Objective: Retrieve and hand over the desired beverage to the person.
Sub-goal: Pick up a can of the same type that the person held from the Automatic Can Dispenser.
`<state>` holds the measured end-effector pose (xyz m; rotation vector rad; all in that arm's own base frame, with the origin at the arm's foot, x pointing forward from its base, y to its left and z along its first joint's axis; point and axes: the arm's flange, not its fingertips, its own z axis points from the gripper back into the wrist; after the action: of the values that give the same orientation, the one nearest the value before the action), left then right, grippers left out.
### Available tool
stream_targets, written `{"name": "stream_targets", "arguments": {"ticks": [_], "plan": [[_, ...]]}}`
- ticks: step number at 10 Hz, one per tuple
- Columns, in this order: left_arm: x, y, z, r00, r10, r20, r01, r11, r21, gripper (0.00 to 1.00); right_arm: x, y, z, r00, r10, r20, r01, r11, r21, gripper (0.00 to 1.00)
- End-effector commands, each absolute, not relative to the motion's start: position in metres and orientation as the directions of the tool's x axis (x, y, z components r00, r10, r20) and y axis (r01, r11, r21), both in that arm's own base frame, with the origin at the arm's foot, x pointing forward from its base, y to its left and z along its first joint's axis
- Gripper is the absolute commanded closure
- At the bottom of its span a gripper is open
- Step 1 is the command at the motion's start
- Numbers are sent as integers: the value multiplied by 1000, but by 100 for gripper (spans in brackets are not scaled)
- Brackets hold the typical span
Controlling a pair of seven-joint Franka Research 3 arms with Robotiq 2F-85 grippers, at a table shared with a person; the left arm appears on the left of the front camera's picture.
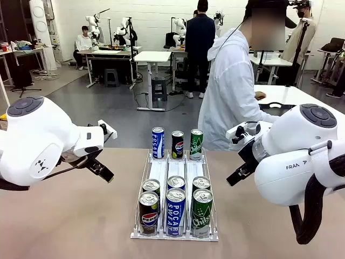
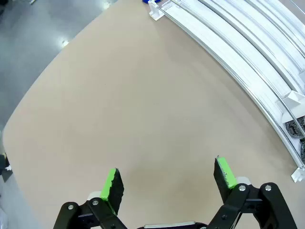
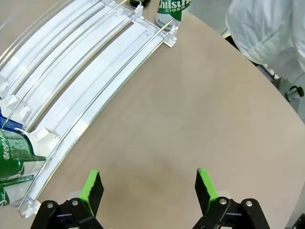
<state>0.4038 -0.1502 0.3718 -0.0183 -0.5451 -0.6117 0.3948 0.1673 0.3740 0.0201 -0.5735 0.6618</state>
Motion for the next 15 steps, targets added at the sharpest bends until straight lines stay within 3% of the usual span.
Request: {"name": "stream_targets", "arguments": {"ticks": [1, 15], "plan": [[404, -150, 372, 682, -541, 492, 550, 823, 141, 0, 395, 167, 374, 640, 575, 509, -586, 794, -160, 0], [404, -150, 372, 682, -541, 492, 550, 823, 141, 0, 395, 167, 374, 640, 575, 509, -586, 794, -160, 0]]}}
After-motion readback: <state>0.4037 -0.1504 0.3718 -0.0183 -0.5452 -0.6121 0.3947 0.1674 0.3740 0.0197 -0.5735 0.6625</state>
